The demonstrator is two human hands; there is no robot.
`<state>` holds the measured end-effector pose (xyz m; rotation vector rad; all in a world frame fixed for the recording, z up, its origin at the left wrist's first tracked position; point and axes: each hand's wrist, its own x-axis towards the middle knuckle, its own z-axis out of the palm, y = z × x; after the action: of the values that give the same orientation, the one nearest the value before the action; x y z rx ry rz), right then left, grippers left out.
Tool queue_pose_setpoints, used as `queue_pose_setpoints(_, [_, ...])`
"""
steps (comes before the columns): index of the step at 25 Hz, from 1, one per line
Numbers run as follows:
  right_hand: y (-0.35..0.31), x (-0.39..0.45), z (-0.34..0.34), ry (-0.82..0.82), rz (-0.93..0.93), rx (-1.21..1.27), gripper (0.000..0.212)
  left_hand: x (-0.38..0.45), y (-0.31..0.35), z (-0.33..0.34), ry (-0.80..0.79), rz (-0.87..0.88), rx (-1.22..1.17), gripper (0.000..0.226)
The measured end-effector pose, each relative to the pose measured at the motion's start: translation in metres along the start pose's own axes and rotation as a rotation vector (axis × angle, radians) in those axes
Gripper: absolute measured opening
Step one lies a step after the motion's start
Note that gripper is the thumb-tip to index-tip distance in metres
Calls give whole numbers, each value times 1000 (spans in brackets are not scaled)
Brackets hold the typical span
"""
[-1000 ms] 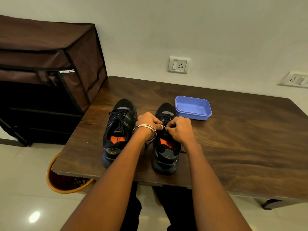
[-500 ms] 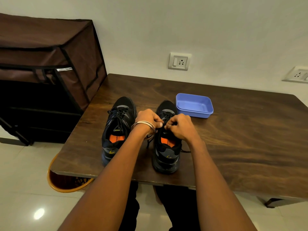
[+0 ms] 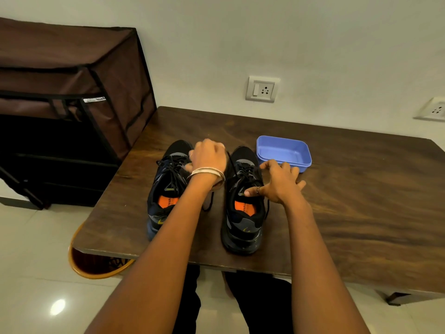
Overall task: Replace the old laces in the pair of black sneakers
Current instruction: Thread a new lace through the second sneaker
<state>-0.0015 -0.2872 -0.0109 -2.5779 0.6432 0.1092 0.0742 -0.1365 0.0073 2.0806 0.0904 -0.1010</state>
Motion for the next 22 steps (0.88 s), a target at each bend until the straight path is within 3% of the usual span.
queue_pose_setpoints(2, [4, -2, -1, -60, 31, -7, 98, -6, 14, -10, -43, -202, -777, 22])
queue_pose_setpoints(3, [6, -2, 0, -90, 42, -8, 101, -7, 13, -13, -68, -281, -996, 22])
queue_pose_setpoints(4, [7, -2, 0, -117, 52, -4, 104, -6, 12, -15, -69, -283, -1020, 21])
queue_pose_setpoints(5, [7, -2, 1, -140, 59, 2, 107, -2, 8, -15, -60, -218, -872, 20])
queue_pose_setpoints(7, [6, -1, 0, -167, 67, 8, 111, 1, -3, -11, -67, 31, -353, 15])
queue_pose_setpoints(10, [5, 3, 2, -177, 77, 46, 112, 2, -10, -2, -212, 357, 303, 10])
queue_pose_setpoints(13, [10, 6, 7, -223, 151, 139, 113, 4, -11, 5, -425, 416, 706, 11])
queue_pose_setpoints(15, [13, 6, 8, -279, 232, 261, 96, 6, -13, 5, -474, 392, 709, 10])
queue_pose_setpoints(18, [13, 2, 8, -374, 292, 398, 60, 6, -17, 0, -431, 327, 499, 10])
queue_pose_setpoints(20, [14, 3, 10, -396, 284, 417, 51, 3, -20, -4, -400, 222, 224, 13])
queue_pose_setpoints(22, [12, 3, 11, -415, 270, 420, 54, 2, -21, -5, -423, 54, -252, 24])
